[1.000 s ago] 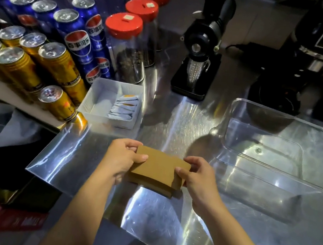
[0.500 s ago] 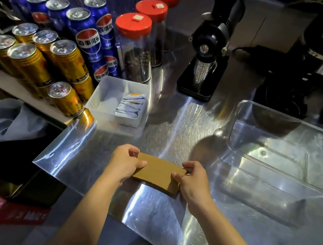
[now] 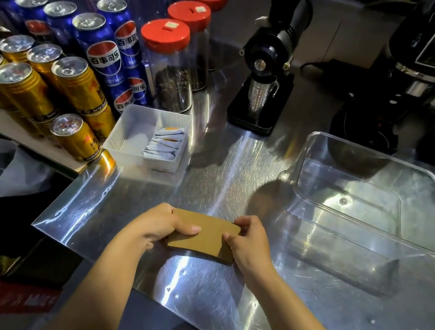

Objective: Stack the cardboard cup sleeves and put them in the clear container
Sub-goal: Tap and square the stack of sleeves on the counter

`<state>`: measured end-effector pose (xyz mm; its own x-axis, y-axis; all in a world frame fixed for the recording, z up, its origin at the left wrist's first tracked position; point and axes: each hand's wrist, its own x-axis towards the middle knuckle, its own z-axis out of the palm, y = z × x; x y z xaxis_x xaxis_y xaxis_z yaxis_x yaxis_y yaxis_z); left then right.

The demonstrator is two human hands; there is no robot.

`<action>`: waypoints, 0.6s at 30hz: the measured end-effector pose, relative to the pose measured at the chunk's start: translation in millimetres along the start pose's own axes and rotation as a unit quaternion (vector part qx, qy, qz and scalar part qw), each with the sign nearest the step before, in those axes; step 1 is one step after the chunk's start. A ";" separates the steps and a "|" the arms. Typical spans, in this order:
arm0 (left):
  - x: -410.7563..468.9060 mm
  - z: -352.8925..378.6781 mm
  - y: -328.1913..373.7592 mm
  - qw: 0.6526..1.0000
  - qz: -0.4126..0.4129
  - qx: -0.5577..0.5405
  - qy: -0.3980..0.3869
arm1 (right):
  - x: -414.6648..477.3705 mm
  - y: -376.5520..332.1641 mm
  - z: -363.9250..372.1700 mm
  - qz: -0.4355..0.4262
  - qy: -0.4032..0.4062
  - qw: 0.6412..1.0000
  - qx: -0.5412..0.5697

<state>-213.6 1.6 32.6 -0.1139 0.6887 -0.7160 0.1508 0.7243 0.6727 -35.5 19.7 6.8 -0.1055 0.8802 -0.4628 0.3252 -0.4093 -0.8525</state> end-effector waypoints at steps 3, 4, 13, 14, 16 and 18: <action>-3.1 2.8 -6.7 0.999 0.016 -0.040 -0.008 | -2.8 5.7 -6.7 0.007 -0.012 0.998 0.062; -3.8 4.1 -8.1 0.998 0.023 -0.054 -0.010 | -3.2 7.5 -9.4 0.009 -0.013 0.996 0.082; -6.1 27.3 -12.4 0.981 0.084 -0.172 -0.037 | -3.6 5.8 -37.0 0.012 -0.088 0.985 0.150; -5.5 29.3 -12.8 0.982 0.106 -0.156 -0.027 | -3.5 6.5 -40.1 0.004 -0.085 0.984 0.158; -3.8 34.2 -14.0 0.981 0.167 -0.098 -0.010 | -3.8 10.1 -45.3 -0.036 -0.086 0.982 0.162; -0.8 41.4 -17.2 0.972 0.232 -0.042 0.001 | -4.8 14.8 -49.4 -0.087 -0.083 0.982 0.146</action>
<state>-175.5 -12.7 14.0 -0.0538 0.9417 -0.3320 0.1059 0.3360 0.9359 16.2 21.3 8.4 -0.2958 0.9010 -0.3173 0.0088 -0.3295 -0.9441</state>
